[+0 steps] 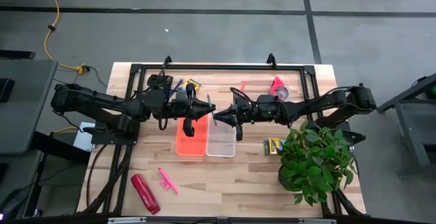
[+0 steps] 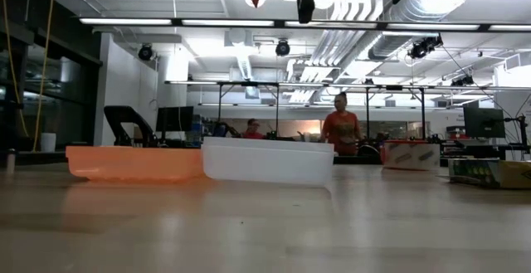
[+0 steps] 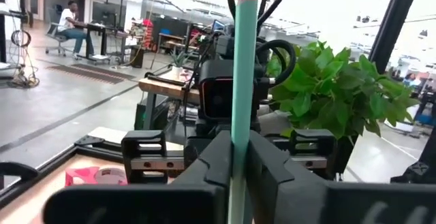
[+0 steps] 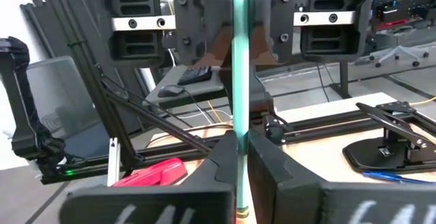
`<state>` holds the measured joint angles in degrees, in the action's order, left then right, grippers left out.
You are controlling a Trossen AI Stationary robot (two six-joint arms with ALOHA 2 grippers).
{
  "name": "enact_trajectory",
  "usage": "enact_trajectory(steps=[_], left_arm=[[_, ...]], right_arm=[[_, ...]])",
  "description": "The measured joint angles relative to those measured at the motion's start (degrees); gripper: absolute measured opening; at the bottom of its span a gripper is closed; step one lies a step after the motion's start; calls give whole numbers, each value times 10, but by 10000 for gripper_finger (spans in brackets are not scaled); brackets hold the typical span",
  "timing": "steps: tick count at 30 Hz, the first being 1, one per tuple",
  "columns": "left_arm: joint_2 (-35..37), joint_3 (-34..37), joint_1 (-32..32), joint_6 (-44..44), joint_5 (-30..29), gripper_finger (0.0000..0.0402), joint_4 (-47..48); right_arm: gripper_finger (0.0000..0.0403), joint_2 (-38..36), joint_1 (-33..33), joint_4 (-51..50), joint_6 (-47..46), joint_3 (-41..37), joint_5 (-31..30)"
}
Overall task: Pack school essentials
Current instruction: Put the light blue pencil in the supply box
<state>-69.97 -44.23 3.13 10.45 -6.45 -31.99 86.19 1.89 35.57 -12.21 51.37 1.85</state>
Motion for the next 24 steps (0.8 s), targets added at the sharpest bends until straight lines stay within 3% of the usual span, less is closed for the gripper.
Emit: enact_trajectory(steps=[6,10,13,19,24], left_arm=[[15,0,15,14,28,15,26],[42,0,20,10,34,9,68],[69,0,26,-1,32,8,108],[130,0,33,-8,27,7,195],[166,23,20,21,26,7,221]], right_arm=[[18,-4,0,-3,-16,0,-3],[52,-20,-2,-21,-43,0,-3],[93,-48,-4,-72,-45,0,-7],[181,-132,-4,-213,-23,0,-72],[222,-194,-4,-312,-34,0,-91]])
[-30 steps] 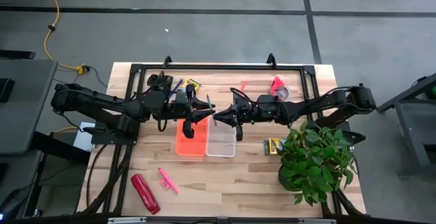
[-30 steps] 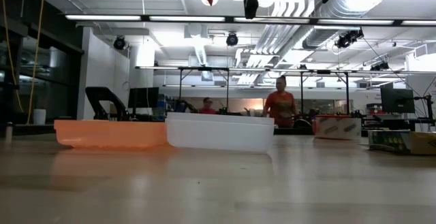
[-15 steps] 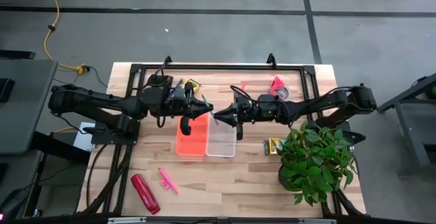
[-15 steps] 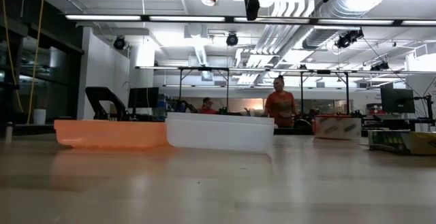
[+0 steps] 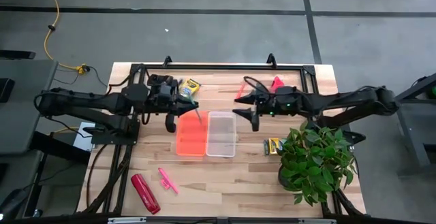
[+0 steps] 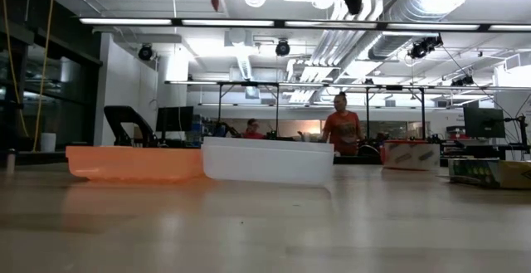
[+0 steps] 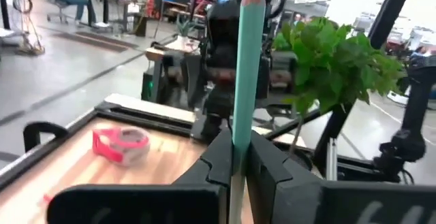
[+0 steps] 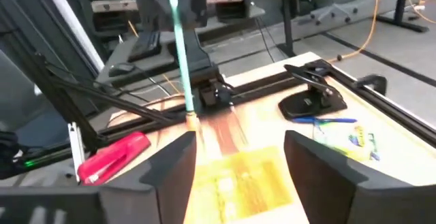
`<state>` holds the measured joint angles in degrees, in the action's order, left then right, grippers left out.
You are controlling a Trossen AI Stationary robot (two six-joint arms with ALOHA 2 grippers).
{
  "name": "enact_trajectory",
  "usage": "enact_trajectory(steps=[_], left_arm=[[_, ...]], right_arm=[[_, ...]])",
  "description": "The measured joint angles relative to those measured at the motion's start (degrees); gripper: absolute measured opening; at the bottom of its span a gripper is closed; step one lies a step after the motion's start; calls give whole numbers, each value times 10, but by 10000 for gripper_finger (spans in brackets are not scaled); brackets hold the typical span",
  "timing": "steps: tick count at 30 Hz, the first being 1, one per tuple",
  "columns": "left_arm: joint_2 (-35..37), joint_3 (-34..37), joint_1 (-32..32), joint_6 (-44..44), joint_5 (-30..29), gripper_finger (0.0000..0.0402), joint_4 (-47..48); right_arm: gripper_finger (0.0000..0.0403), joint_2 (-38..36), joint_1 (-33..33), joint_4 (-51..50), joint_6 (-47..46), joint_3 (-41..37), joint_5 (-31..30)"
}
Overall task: Pack school essentials
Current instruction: Put the light blue pencil in the supply box
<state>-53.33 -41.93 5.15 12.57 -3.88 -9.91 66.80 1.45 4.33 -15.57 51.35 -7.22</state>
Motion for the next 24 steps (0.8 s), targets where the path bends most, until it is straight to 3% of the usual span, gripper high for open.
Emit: enact_trajectory(steps=[4,8,14,24], left_arm=[[22,43,-20,33,-16,6,-29],[42,72,-38,38,-32,6,-52],[62,73,-41,38,-37,6,-57],[67,73,-41,45,-37,6,-54]], right_arm=[[226,-37,5,-23,-8,-16,-19],[226,-66,12,35,-10,-62,-47],[226,-83,12,145,27,-106,-46],[226,-84,12,144,41,-106,-43]])
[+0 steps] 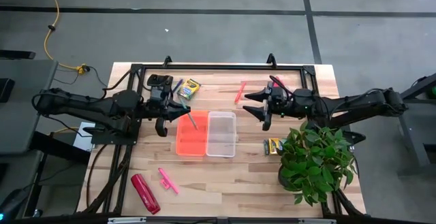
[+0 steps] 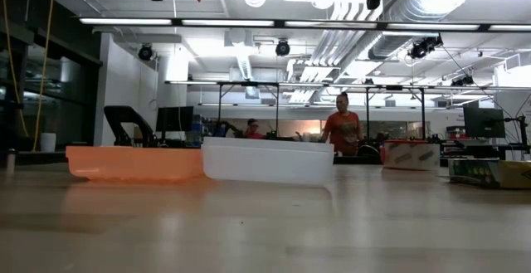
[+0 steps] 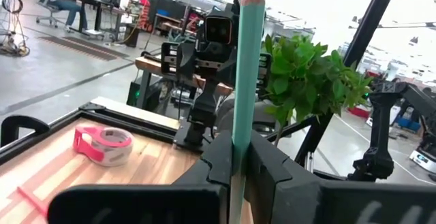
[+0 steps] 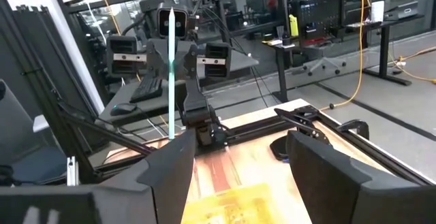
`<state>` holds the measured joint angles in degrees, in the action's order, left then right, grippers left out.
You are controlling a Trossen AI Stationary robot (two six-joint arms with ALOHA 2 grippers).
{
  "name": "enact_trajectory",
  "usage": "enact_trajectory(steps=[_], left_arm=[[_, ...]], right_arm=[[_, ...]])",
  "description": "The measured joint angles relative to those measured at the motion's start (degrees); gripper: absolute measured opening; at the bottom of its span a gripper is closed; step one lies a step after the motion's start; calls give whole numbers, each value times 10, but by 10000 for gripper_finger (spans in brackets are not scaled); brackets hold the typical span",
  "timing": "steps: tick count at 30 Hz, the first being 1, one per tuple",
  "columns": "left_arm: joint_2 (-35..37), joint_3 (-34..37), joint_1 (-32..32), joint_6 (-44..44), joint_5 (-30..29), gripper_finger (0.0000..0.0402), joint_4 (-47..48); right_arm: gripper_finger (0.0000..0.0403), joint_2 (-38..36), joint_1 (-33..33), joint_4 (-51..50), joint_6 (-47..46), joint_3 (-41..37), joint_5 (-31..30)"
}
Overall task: Pack school essentials
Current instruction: Put the light blue pencil in the supply box
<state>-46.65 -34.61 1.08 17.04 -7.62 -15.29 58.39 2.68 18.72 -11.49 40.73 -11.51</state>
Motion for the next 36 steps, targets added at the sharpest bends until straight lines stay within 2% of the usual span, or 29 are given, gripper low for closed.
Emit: enact_trajectory(steps=[7,17,22,26,31,36], left_arm=[[-42,-15,0,59,-6,6,5],[-232,-85,3,137,-4,5,10],[-320,-101,5,223,-20,5,9],[-385,-102,5,325,-38,5,10],[-453,-101,7,393,-39,5,11],[-495,-101,24,426,-12,5,10]], right_arm=[[226,0,0,0,0,0,0],[226,0,0,-4,-3,0,0],[226,0,0,-5,-4,0,-5],[226,0,0,-6,-4,0,-6],[226,0,0,-7,-4,0,-7],[226,0,0,-7,-4,0,-8]])
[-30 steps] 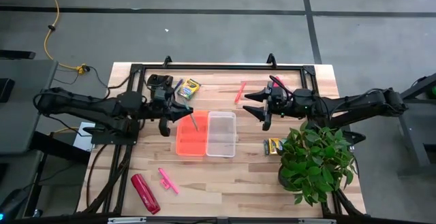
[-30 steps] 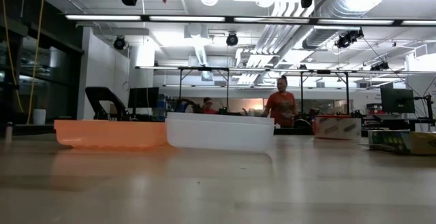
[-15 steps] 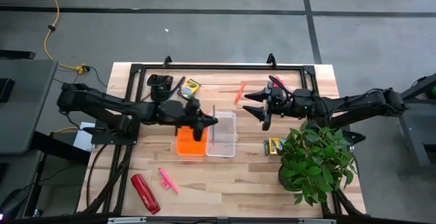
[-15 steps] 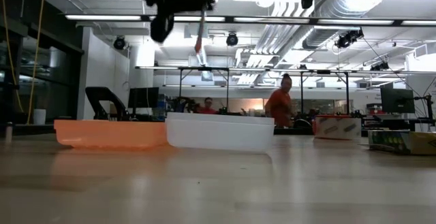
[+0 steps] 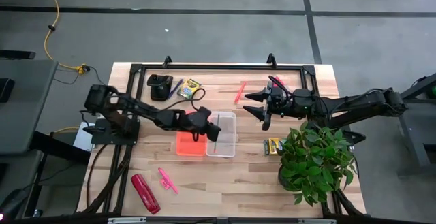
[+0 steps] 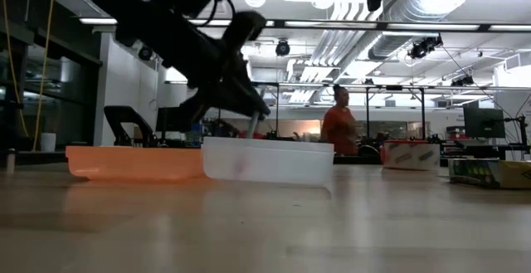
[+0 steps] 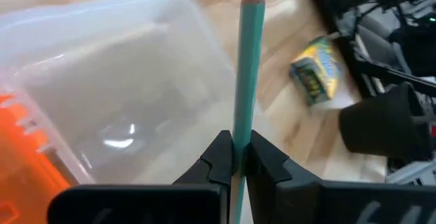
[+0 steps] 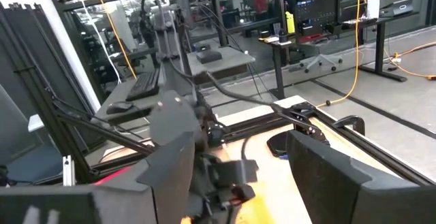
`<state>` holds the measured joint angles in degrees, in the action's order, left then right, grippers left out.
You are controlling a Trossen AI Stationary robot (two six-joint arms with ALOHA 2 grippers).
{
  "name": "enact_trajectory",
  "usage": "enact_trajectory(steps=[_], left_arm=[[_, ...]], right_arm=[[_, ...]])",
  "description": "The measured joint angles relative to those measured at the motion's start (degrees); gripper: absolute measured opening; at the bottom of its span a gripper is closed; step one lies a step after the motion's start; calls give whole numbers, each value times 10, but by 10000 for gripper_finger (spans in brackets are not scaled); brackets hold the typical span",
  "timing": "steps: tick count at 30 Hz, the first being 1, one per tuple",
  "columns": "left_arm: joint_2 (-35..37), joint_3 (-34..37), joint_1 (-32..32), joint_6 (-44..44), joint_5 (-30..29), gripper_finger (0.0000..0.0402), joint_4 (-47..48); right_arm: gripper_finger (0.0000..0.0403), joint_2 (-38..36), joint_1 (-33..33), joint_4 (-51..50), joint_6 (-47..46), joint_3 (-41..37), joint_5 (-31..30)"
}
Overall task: Pack school essentials
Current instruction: Put the light blue pencil in the supply box, then put the orange pen in the supply box
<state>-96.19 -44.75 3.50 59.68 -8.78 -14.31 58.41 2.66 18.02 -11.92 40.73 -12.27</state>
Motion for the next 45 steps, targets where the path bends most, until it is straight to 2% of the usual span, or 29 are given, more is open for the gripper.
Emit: enact_trajectory(steps=[12,22,30,38,45], left_arm=[[-8,0,25,25,59,5,51],[-8,0,25,27,67,23,64],[-1,0,25,-6,66,58,66],[25,1,30,-42,67,118,74],[131,0,81,-127,69,154,77]], right_arm=[[226,0,0,-2,3,0,-2],[226,0,0,-6,4,0,-13],[226,0,0,-13,4,0,-13],[226,0,0,-15,4,0,-13],[226,0,0,-13,-1,0,-13]])
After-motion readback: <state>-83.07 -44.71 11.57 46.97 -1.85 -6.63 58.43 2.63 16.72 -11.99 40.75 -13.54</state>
